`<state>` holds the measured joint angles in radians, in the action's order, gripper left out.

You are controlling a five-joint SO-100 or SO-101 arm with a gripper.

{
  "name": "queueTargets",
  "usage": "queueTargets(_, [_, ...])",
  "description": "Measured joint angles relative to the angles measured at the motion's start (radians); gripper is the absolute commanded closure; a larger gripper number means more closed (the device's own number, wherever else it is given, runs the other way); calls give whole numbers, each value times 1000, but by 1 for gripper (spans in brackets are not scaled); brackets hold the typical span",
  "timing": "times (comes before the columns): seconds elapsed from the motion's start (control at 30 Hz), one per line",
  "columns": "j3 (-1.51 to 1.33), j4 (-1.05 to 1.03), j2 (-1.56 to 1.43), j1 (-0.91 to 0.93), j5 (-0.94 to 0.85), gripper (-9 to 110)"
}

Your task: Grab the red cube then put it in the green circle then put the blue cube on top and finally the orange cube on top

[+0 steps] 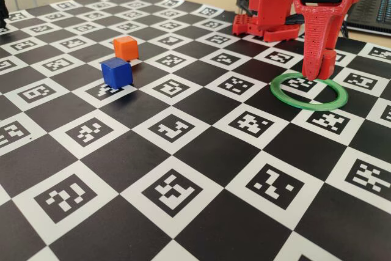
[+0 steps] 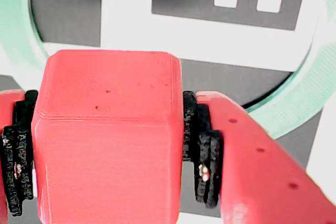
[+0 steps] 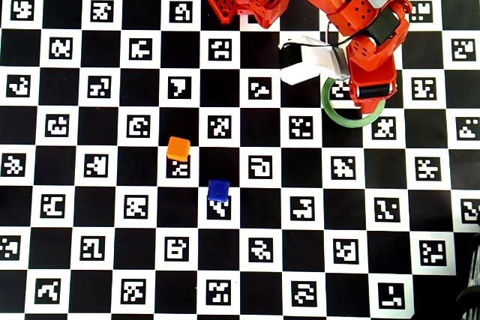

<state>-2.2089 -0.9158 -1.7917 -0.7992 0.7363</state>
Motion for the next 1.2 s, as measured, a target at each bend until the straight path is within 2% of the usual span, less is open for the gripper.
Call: queueTargets(1.2, [-40,21,46,-2,15,95])
